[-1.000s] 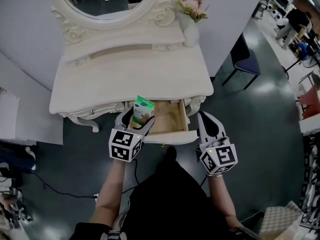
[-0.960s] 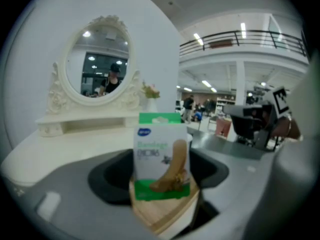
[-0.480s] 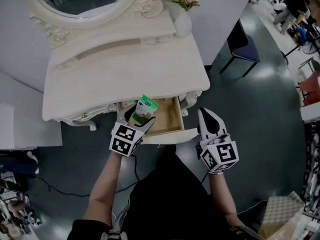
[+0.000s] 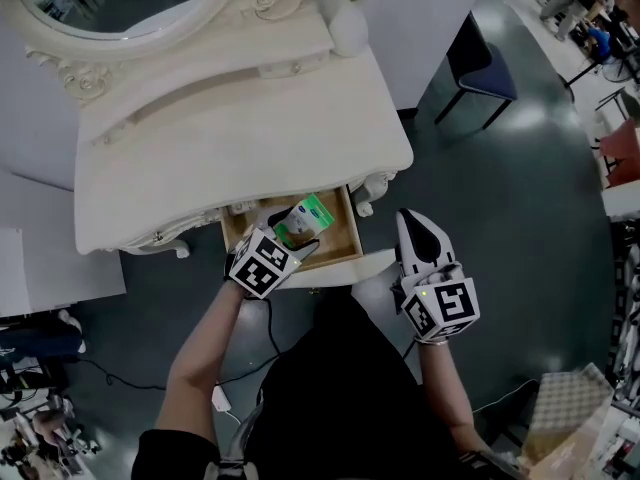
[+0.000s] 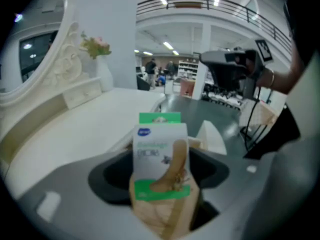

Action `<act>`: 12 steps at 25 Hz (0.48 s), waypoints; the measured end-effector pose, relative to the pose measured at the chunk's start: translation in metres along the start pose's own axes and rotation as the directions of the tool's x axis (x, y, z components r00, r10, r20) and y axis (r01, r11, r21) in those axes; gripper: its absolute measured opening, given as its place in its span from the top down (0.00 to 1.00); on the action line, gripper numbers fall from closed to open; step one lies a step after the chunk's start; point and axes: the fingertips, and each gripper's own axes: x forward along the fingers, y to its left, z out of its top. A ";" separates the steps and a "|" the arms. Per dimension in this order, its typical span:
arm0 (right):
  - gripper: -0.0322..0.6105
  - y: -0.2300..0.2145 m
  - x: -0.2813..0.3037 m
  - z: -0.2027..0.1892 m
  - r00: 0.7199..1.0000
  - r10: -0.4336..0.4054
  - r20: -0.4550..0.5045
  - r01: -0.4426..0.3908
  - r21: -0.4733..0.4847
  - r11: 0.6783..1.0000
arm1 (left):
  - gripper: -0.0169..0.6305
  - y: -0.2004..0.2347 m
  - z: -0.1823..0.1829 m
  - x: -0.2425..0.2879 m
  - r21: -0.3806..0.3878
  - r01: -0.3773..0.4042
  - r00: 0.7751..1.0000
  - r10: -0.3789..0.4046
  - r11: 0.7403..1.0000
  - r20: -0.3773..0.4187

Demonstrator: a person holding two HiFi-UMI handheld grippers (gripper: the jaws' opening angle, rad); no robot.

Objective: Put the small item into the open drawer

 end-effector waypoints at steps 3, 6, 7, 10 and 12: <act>0.95 -0.007 0.000 -0.001 1.000 -0.013 -0.005 0.013 0.008 1.000 | 0.43 -0.006 -0.009 0.018 0.035 0.057 0.996 -0.054 0.998 -0.072; 0.95 -0.014 -0.001 -0.002 1.000 -0.025 -0.009 0.025 0.016 1.000 | 0.43 -0.011 -0.019 0.036 0.080 0.097 0.986 -0.085 0.992 -0.146; 0.95 -0.016 -0.002 -0.003 1.000 -0.028 -0.010 0.028 0.017 0.999 | 0.43 -0.013 -0.022 0.042 0.093 0.110 0.981 -0.093 0.990 -0.169; 0.95 -0.019 -0.003 -0.005 0.999 -0.034 -0.011 0.034 0.023 0.999 | 0.43 -0.015 -0.034 0.058 0.125 0.144 0.966 -0.113 0.982 -0.233; 0.95 -0.021 -0.003 -0.006 0.999 -0.035 -0.013 0.036 0.026 0.999 | 0.43 -0.014 -0.043 0.069 0.141 0.162 0.955 -0.119 0.977 -0.272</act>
